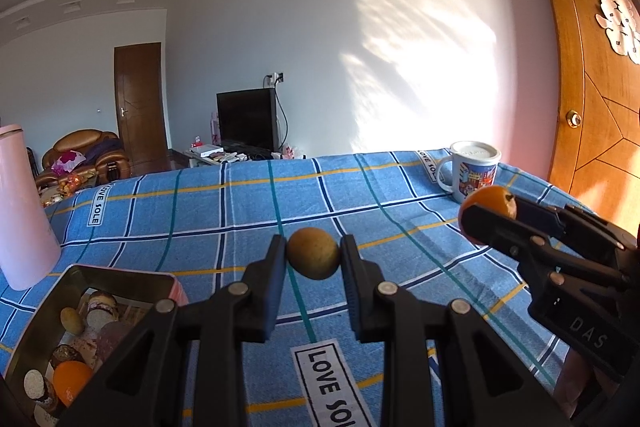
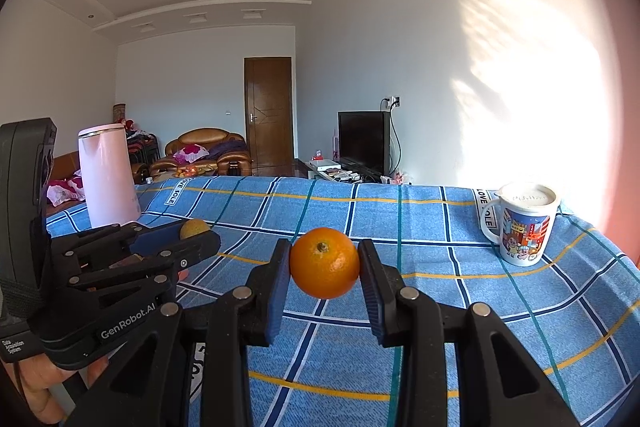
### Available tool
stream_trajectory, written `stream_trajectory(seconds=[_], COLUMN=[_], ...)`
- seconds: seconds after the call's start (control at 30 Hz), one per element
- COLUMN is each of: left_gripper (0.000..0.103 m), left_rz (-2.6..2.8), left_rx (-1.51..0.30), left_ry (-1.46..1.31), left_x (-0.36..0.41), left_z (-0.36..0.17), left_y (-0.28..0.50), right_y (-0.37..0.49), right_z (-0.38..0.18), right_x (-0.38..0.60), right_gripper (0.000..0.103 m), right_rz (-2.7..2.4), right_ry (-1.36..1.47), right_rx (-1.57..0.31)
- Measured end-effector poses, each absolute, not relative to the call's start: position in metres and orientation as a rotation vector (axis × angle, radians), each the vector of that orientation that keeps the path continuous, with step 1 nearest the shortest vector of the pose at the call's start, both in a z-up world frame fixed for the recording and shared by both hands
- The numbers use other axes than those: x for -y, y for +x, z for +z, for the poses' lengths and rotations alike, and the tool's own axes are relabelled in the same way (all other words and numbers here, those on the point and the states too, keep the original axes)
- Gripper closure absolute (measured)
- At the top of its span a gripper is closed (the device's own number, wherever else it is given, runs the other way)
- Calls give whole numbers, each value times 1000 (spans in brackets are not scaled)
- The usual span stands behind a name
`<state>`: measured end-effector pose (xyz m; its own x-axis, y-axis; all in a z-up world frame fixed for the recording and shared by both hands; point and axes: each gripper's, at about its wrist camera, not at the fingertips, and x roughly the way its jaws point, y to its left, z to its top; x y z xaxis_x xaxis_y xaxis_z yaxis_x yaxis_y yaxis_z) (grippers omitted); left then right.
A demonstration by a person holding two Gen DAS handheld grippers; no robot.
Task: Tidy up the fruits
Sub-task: 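Hold the orange and the yellow-green fruit above the table with both tools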
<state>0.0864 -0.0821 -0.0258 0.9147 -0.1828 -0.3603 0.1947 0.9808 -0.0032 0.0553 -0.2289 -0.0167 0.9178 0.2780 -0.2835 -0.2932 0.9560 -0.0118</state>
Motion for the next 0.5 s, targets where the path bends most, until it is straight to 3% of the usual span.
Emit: stream_trajectory(seconds=[0.5], left_gripper=[75], left_rz=[-207], left_rx=[-403], left_ry=[16], left_x=[70], left_z=[-29], left_y=[74], right_y=[44], right_z=[-17], right_x=[227], right_gripper=[67], right_rz=[306], right_ry=[-45], right_rx=[-301])
